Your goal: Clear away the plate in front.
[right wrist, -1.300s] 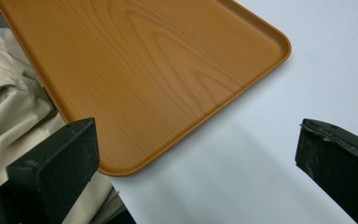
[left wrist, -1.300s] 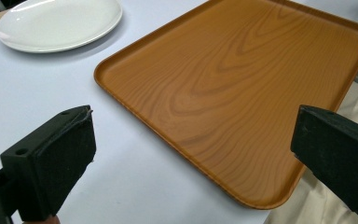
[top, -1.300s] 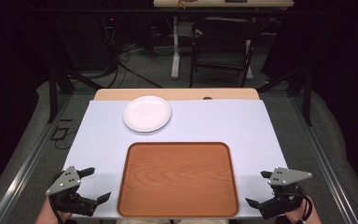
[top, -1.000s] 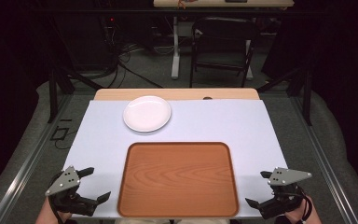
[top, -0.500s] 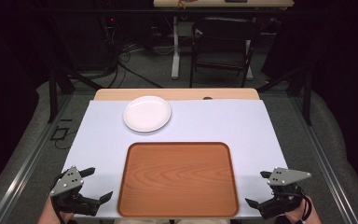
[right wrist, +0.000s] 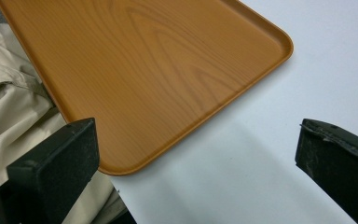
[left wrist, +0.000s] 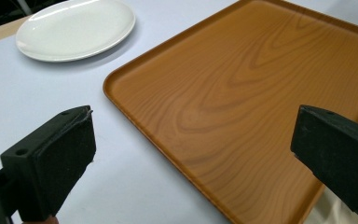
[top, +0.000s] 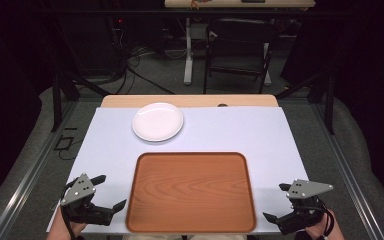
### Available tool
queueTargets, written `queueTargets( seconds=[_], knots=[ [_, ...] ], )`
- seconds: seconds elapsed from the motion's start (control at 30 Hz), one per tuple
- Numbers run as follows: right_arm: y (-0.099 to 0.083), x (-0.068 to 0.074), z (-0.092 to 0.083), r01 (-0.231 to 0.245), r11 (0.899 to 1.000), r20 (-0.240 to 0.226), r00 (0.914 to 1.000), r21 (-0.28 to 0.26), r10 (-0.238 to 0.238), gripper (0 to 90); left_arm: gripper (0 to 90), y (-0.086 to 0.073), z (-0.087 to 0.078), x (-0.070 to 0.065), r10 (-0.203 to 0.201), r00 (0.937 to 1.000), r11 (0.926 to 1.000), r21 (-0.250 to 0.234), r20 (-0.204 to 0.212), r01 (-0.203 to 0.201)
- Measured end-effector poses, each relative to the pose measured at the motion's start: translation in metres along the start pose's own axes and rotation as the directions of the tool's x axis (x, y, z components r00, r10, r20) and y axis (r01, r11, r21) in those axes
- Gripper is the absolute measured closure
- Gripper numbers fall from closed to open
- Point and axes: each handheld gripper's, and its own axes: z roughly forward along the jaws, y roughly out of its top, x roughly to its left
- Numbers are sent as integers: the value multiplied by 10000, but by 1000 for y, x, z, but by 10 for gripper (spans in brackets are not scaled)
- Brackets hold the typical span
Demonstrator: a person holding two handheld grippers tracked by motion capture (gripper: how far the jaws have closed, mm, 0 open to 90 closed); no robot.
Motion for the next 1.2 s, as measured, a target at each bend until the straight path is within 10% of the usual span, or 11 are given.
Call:
queueTargets(
  seconds=[1.2],
  knots=[
    [0, 0, 1, -18, 10000, -28, 10000, 82, 18, 0, 2, 34, 50, 11, -600, 9977, 9981, 116, -331, 604]
  ],
)
